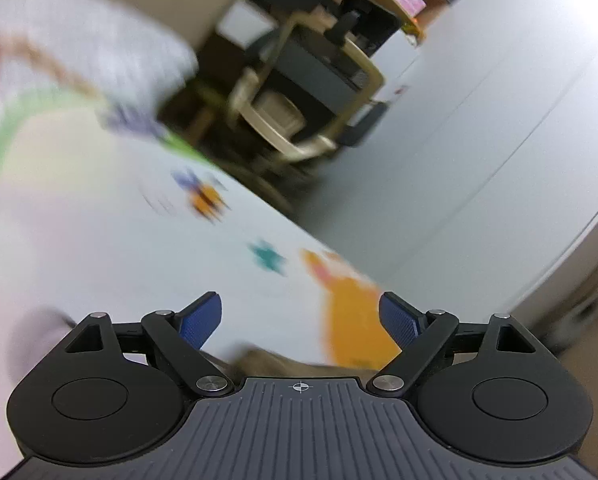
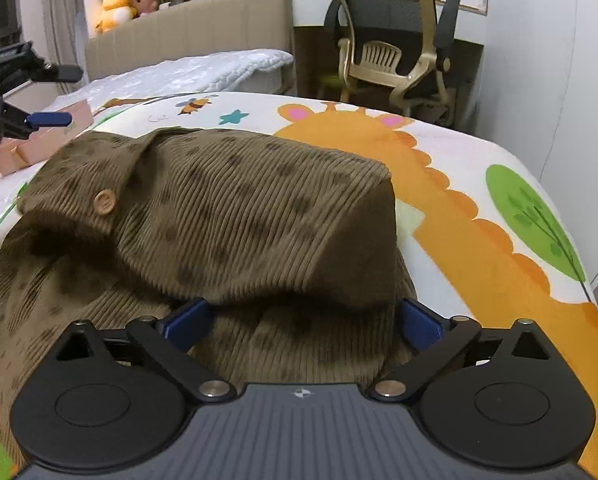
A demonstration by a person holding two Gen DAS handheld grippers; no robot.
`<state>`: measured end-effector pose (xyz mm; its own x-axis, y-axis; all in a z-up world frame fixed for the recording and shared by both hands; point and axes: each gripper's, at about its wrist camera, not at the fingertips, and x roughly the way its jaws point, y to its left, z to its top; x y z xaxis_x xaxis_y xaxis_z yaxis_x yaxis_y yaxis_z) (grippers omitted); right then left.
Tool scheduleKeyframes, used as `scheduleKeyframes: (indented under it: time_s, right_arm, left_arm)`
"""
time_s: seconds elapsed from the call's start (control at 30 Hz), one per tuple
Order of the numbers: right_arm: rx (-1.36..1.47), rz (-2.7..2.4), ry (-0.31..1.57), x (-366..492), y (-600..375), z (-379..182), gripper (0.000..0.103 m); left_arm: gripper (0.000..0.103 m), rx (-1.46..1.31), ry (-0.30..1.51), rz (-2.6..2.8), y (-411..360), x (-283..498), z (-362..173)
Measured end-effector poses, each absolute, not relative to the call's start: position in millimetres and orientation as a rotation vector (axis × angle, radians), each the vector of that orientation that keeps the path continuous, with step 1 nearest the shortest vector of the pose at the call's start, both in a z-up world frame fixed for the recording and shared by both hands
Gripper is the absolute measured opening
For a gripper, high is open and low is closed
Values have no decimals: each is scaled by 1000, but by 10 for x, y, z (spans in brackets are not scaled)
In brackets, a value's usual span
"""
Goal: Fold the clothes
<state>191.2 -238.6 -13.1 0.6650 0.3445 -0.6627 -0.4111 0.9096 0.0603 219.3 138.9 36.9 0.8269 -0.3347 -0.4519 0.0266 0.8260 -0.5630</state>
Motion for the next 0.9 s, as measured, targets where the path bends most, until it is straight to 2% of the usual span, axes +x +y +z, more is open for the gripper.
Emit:
scheduleKeyframes:
  time_s: [0.17,0.43,0.53,0.67,0.83,0.9]
  right_arm:
    - [-47,434,648,1834,-2445,114,103]
    - [45,424,508,1900,-2423,527,103]
    - [-15,396,552,2218,-2207,436,103]
    - [-234,284,701,2453,-1987,-44,103]
    - [-9,344,783,2353,-2376,-149,103]
    - [-22,367,768,2268,-2409,-177,103]
  left_arm:
    - [93,-500,580,-321,1315,1862,388]
    - [96,-342,577,-566,633,1628,368]
    - [96,-309,610,-557,444,1725,201]
    - [96,-288,684,-490,397,1816,-142]
    - [96,-249,672,-516,674,1546,-178]
    - [96,-269,684,-514,747,1502,-139]
